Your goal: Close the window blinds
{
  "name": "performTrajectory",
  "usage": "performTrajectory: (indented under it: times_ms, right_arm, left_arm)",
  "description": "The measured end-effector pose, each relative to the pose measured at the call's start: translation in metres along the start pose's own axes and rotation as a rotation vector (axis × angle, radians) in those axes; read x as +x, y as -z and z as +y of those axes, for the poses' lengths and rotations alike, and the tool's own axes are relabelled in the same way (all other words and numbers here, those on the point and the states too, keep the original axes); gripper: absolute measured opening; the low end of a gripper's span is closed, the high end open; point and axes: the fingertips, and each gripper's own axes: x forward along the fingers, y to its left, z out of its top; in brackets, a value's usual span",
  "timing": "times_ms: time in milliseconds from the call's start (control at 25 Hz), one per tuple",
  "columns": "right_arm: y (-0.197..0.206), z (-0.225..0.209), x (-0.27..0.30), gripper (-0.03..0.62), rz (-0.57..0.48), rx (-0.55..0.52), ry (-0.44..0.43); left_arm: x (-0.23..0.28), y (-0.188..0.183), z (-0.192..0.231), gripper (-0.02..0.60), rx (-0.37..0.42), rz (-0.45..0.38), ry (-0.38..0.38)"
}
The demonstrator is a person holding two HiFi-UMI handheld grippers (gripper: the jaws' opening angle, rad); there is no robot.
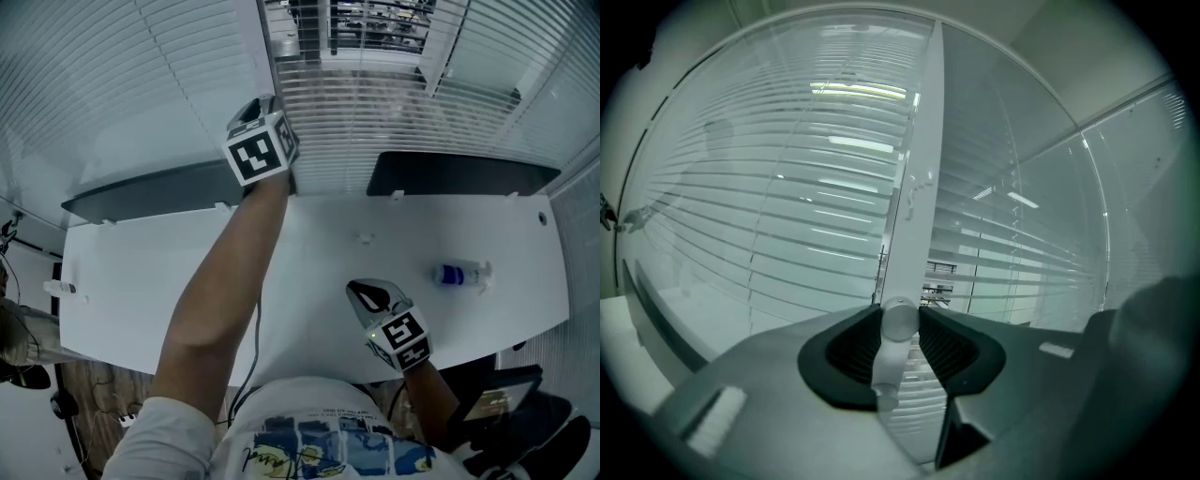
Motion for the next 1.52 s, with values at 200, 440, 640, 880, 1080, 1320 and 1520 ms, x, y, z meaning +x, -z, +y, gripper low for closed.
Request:
performTrajectory:
  times_ms: [200, 440, 640, 880, 1080, 1320, 1520]
  right_arm:
    - [0.002, -0.001, -0.004, 0.012, 0.006, -0.004, -0.002]
    - [-0.003, 0.001, -0.007, 0.012, 0.012, -0.003, 0.002]
    - [-0.003, 0.005, -0.01, 0.012, -0.003, -0.012, -0.018]
    - [-0.007, 0.012, -0.01, 0.012, -0.008, -0.028, -0.049]
    - [-0.011, 0.019, -0.018, 0.012, -0.026, -0.051, -0.083]
    - [-0.011, 0.024, -0.023, 0.012, -0.056, -0.064, -0.11]
    - [-0.015, 0.04, -0.021, 0.012, -0.06, -0.089, -0.124]
  left_arm:
    - [0.003, 0.009, 0.003, 0.145, 0.038, 0.026, -0.007]
    - [-0.003, 0.006, 0.01, 0.172, 0.091, 0.038, 0.004]
    - [-0.024, -0.001, 0.006, 0.17, 0.164, -0.009, 0.002]
    - [-0.058, 0.003, 0.006, 0.147, 0.217, -0.04, 0.024]
    - [-0.097, 0.018, 0.003, 0.074, 0.191, -0.04, 0.049]
    - [-0.15, 0.04, -0.006, 0.005, 0.21, -0.041, 0.099]
    - [-0.198, 0.07, -0.022, 0.005, 0.237, -0.003, 0.239]
